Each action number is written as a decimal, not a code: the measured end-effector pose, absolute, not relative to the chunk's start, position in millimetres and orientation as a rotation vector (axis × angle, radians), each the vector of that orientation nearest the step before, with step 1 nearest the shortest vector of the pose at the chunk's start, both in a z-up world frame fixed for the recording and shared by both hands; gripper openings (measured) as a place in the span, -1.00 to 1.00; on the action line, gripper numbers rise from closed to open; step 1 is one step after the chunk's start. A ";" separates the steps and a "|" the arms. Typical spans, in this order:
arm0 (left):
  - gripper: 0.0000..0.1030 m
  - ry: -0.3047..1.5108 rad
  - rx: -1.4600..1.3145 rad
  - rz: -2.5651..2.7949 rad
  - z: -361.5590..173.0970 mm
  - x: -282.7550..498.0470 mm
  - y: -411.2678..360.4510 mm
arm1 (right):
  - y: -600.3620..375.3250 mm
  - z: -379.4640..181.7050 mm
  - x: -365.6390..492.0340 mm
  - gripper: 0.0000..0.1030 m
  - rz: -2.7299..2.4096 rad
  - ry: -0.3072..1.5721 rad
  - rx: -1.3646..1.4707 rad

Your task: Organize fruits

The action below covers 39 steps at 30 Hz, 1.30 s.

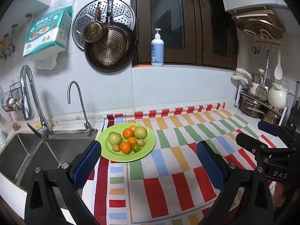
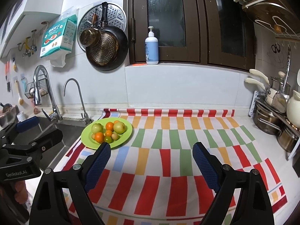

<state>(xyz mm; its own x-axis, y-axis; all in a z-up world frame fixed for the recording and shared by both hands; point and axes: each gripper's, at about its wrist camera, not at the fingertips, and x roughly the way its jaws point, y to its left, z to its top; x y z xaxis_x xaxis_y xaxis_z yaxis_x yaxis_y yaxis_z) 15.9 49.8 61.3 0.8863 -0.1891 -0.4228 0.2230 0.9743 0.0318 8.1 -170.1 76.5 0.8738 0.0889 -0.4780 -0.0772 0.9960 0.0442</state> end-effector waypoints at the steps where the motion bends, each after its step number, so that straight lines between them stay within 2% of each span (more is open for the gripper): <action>1: 1.00 0.431 0.080 -0.214 61.4 14.8 50.0 | -170.8 76.3 7.2 0.74 0.086 0.502 0.025; 39: 1.00 0.444 0.086 -0.221 58.5 8.3 51.9 | -171.5 74.0 -0.1 0.74 0.094 0.517 0.018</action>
